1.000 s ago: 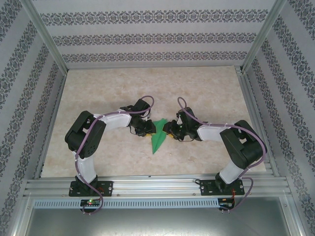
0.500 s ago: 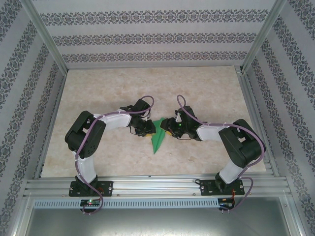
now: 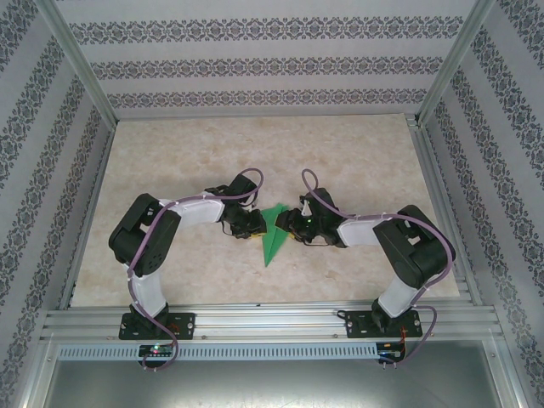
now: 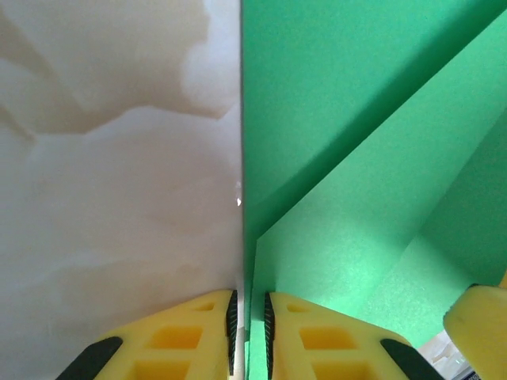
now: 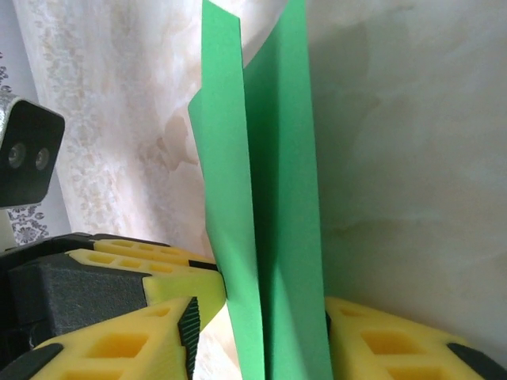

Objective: Fold a paper plane with a square sheet of paper (pick it up from the middle)
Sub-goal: Turn over the paper at the center of the table.

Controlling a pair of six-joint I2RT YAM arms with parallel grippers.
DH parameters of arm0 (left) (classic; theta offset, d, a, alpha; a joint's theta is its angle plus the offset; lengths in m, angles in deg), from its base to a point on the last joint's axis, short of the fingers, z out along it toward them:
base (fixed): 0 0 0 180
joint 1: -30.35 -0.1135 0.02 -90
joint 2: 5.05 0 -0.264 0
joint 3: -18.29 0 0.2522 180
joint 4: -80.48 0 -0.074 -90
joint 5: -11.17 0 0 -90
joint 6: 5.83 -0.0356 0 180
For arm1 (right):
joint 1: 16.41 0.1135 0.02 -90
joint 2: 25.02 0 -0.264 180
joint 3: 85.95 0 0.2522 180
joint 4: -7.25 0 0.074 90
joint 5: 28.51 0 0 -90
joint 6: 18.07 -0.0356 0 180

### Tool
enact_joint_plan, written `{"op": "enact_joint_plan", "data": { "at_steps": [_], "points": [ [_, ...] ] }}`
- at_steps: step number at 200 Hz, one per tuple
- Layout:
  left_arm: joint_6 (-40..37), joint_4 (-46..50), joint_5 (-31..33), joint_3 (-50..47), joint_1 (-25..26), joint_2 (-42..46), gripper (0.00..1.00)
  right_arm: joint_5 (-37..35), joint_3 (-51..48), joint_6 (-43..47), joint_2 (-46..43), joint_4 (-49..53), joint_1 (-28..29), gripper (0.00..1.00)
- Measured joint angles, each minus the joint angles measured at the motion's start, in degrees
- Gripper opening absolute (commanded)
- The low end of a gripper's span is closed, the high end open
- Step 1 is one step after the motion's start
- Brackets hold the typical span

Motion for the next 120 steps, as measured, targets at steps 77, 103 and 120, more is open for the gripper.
{"op": "enact_joint_plan", "data": {
  "at_steps": [77, 103, 120],
  "points": [
    [0.22, -0.22, 1.09, -1.09, 0.00, 1.40, 0.21, -0.02, 4.48, 1.86, 4.85, -0.13, 1.88, 0.22],
    [0.52, -0.28, 2.01, -2.21, 0.00, 2.97, 0.21, -0.20, 5.03, 3.10, 5.11, 0.28, 2.16, 0.09],
    [1.14, -0.48, 3.26, -3.39, 0.00, 4.98, 0.21, -0.92, 5.95, 4.87, 4.66, 3.28, 2.23, 0.08]
  ]
}}
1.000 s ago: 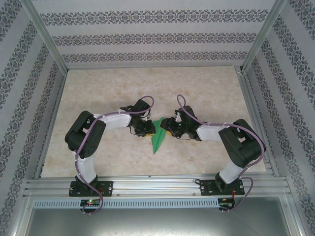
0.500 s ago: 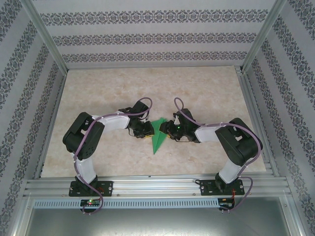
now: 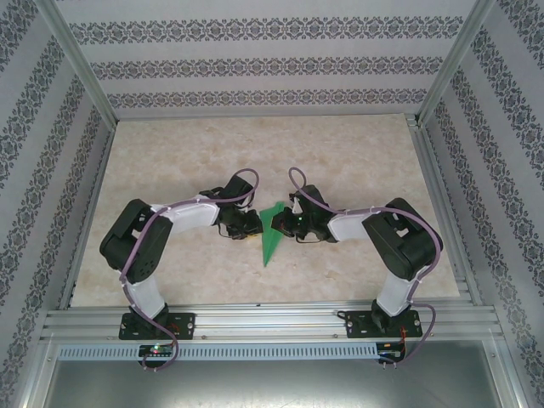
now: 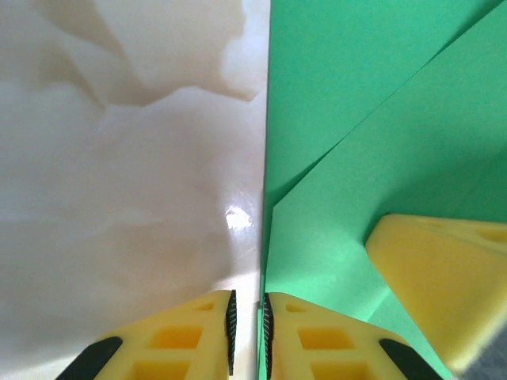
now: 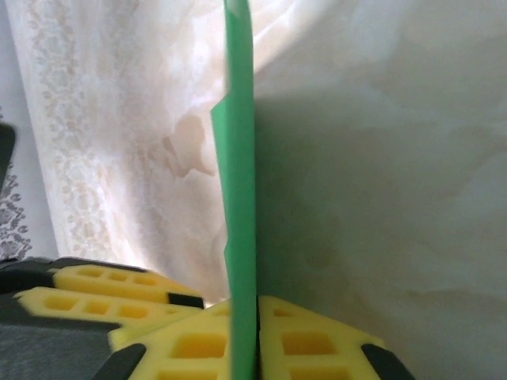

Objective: Fold a paper plane with a square sheet of paper (pick it up from the middle)
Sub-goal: Turn over the paper at the center of the table.

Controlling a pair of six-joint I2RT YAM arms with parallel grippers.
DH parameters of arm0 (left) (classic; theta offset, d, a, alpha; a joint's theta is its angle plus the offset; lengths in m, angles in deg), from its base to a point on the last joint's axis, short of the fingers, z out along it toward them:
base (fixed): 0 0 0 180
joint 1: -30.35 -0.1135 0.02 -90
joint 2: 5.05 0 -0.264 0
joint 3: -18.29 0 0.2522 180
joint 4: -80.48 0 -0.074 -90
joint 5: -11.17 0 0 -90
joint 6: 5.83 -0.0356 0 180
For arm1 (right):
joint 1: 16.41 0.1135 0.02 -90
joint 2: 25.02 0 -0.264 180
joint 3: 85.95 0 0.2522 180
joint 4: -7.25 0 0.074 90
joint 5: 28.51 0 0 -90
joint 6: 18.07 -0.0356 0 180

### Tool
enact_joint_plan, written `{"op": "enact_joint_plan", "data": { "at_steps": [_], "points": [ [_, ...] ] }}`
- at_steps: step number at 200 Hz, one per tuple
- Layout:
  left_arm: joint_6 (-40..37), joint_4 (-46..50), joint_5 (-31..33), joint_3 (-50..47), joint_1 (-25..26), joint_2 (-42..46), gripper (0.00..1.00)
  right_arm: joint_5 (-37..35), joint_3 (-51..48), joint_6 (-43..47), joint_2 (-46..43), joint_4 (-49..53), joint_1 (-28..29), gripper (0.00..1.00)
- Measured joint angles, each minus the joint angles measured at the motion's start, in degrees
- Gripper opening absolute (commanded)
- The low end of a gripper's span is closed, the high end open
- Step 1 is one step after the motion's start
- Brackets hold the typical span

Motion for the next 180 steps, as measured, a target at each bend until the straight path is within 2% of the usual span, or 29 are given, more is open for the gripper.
{"op": "enact_joint_plan", "data": {
  "at_steps": [30, 57, 88, 111, 131, 152, 180],
  "points": [
    [0.87, 0.13, 4.87, -2.60, 0.00, 6.99, 0.22, -5.55, 4.46, 6.49, -5.57, 13.84, 0.52, 0.08],
    [1.99, 0.87, 11.67, -4.66, 0.00, 14.71, 0.24, -18.49, 16.59, 14.47, -11.15, 33.11, 3.19, 0.09],
    [4.24, 2.62, 20.76, -8.46, -0.35, 23.98, 0.28, -37.20, 32.22, 19.87, -10.54, 54.90, 7.63, 0.11],
    [7.21, 5.09, 27.61, -12.35, -1.53, 30.88, 0.32, -49.42, 40.89, 20.37, -5.86, 69.53, 10.49, 0.12],
    [9.79, 7.39, 32.50, -15.54, -2.49, 36.57, 0.36, -55.89, 45.83, 20.37, 0.26, 77.83, 12.35, 0.12],
    [12.20, 9.86, 36.65, -18.12, -2.80, 42.56, 0.41, -58.82, 51.04, 20.39, 8.33, 83.17, 14.03, 0.14],
    [14.40, 11.85, 40.81, -20.92, -3.02, 50.10, 0.46, -58.12, 58.27, 20.57, 19.32, 85.24, 16.55, 0.17]
  ]
}}
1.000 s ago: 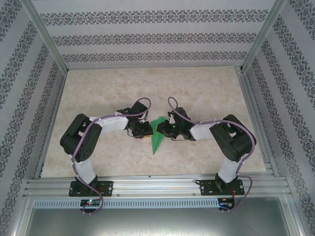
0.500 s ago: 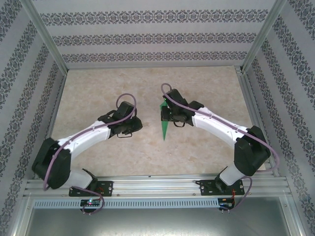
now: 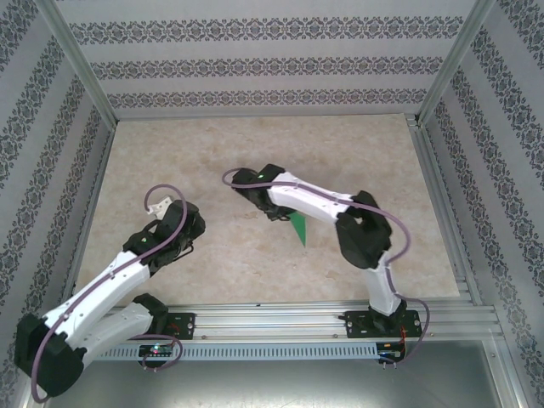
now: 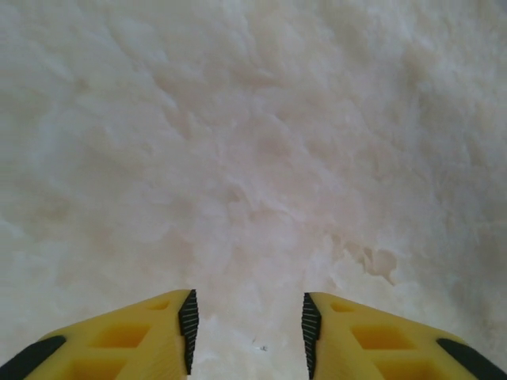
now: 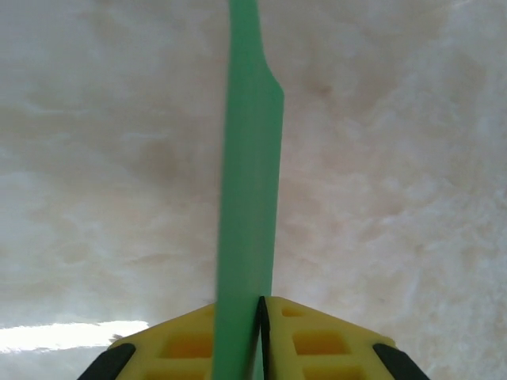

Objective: Fold a paper plane with a square sheet of paper (pick it up from the middle)
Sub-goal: Turn over the paper at the center of the table.

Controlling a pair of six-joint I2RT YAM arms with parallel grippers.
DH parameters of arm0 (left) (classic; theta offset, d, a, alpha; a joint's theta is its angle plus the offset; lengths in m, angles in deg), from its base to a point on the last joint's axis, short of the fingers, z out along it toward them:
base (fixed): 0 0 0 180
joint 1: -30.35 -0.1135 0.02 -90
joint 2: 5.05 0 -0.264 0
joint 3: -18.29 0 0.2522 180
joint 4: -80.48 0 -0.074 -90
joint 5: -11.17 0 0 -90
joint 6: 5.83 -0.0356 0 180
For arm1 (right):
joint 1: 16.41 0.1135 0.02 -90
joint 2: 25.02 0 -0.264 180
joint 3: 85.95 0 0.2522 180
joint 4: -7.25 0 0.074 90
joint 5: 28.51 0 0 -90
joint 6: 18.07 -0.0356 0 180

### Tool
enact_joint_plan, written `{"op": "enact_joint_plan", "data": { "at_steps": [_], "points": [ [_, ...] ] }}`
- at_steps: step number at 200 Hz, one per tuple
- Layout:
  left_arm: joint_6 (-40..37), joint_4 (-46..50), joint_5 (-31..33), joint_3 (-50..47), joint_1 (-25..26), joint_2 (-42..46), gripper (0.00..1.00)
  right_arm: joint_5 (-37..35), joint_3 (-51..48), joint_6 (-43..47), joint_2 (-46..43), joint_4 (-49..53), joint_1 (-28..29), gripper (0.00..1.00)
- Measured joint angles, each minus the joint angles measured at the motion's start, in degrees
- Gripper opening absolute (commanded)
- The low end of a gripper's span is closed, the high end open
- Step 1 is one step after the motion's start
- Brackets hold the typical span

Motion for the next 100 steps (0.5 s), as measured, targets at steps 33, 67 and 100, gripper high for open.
{"op": "enact_joint_plan", "data": {
  "at_steps": [33, 67, 100],
  "points": [
    [1.49, 1.57, 2.19, -2.10, -0.33, 5.33, 0.48, 4.55, 6.71, 1.05, 9.53, -0.52, 2.64, 0.35],
    [2.19, 2.25, 2.45, -2.75, -0.44, 6.16, 0.50, 15.19, 0.72, 3.96, 4.15, -10.08, 4.37, 0.68],
    [2.03, 1.57, 0.63, -2.75, -0.72, 4.46, 0.55, 24.98, -17.40, 3.69, -18.01, -25.46, 2.91, 0.76]
  ]
}}
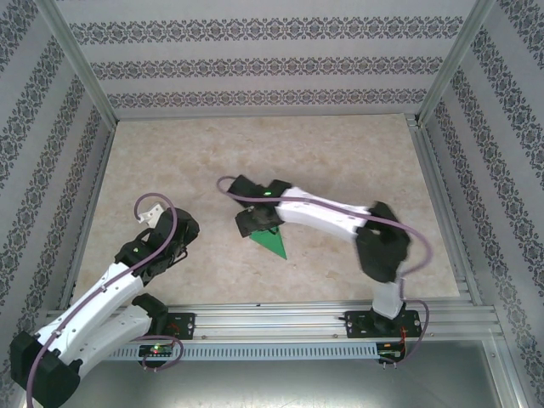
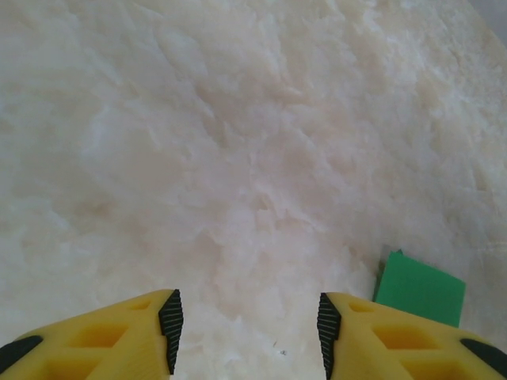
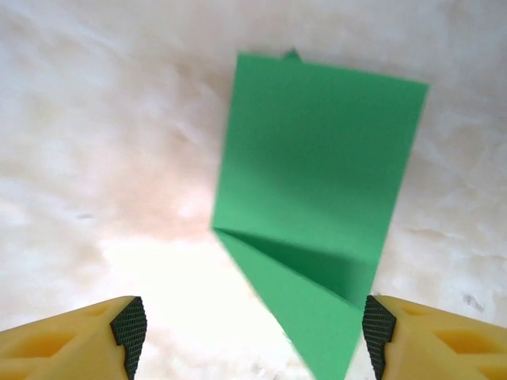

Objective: Fold a paper plane with a square sheet of paper (pick it up from the middle)
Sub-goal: Turn over the paper at the center of the table, then fold the wing for the fifth time at the center of the table.

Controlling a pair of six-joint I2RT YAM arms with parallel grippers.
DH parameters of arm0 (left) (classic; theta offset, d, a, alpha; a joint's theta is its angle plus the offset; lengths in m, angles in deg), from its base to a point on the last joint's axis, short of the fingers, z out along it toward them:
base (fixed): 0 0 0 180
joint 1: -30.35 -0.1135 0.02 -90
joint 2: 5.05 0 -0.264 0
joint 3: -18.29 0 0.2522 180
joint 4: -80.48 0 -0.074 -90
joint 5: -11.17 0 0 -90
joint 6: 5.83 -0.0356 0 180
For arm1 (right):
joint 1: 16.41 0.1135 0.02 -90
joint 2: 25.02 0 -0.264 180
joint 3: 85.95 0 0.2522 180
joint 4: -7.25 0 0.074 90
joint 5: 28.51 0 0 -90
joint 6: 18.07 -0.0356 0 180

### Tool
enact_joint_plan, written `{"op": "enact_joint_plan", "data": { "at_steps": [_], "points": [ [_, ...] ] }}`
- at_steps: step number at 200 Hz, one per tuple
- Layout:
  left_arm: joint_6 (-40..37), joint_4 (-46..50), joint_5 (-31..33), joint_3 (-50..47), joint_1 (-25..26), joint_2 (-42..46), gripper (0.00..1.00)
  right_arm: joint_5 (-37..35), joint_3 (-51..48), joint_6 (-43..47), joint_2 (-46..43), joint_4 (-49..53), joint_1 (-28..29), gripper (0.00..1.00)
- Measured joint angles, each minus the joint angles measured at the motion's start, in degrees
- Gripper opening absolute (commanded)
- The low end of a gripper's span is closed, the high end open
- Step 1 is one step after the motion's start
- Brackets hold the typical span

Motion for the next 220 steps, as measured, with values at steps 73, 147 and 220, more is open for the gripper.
{"op": "enact_joint_plan", "data": {
  "at_steps": [73, 147, 220],
  "points": [
    [-5.84, -9.09, -17.38, 3.15, 0.00, -18.18, 0.61, 13.05, -38.01, -8.76, -26.95, -32.59, -14.75, 0.37],
    [-7.72, -14.05, -30.29, 10.19, -0.13, -31.91, 0.61, 34.67, -35.89, -15.26, -7.74, -47.47, -20.74, 0.13],
    [-7.69, -15.30, -34.47, 15.08, -1.57, -39.85, 0.60, 41.09, -32.74, -15.08, -2.40, -50.80, -22.86, 0.14]
  ]
}}
